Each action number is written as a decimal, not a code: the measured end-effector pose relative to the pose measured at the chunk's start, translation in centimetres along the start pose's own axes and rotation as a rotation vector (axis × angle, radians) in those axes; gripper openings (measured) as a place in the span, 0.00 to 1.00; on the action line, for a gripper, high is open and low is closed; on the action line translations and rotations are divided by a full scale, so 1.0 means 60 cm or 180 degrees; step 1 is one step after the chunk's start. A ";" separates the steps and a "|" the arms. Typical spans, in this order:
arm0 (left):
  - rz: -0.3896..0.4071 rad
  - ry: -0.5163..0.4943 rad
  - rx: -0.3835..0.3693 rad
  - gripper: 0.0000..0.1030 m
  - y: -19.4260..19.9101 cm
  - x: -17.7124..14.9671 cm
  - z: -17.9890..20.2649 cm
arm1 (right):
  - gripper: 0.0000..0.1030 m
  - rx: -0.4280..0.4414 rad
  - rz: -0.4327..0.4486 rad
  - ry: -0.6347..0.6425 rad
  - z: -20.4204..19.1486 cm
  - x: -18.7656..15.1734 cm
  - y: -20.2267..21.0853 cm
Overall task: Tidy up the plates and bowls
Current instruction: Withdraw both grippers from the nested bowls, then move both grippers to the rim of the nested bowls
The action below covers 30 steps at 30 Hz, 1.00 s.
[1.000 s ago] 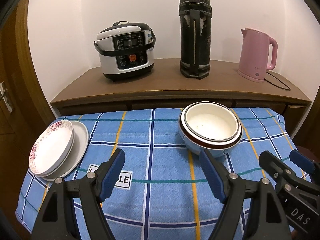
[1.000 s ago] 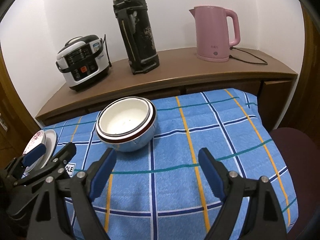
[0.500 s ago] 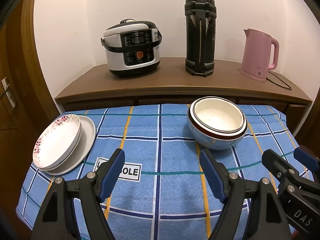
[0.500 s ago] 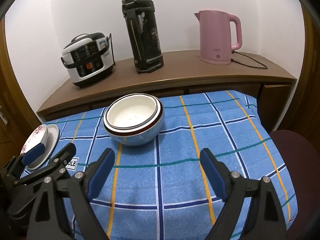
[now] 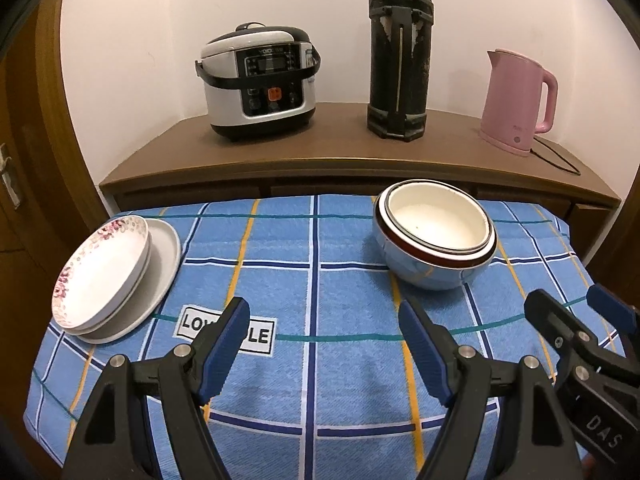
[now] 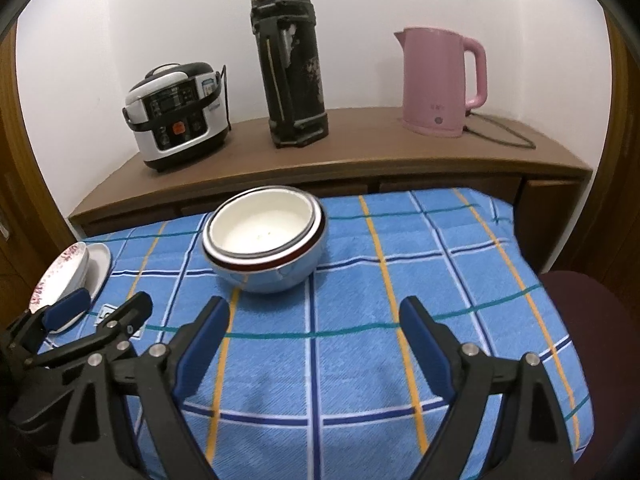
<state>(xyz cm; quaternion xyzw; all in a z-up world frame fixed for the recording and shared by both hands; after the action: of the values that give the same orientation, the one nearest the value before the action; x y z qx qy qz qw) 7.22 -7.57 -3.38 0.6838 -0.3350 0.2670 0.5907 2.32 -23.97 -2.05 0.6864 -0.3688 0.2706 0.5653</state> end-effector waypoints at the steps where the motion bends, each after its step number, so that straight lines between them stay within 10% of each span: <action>1: 0.0002 0.0000 -0.0012 0.77 -0.001 0.001 0.001 | 0.86 -0.0005 0.0009 0.0016 0.002 0.001 0.000; 8: 0.0054 0.0160 -0.0026 0.77 -0.012 0.015 -0.005 | 0.86 0.0429 0.0289 -0.0323 0.038 0.026 -0.001; 30: -0.0207 0.0068 -0.0235 0.76 -0.147 0.116 0.050 | 0.72 0.0484 -0.0091 -0.0484 0.083 0.083 -0.183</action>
<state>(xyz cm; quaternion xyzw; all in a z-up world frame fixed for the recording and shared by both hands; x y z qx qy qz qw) 18.33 -10.82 -4.12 0.6691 -0.3159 0.2425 0.6275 13.88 -28.83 -5.53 0.7511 -0.3793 0.2367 0.4858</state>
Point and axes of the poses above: each gripper's, at about its wrist camera, not at the fingertips, and y roughly against the way its jaws point, z to its right, x to its top, the point moved 4 cm from there along -y, roughly the way its jaws point, and after that the axes turned 13 degrees about x, right-handed, at the moved point
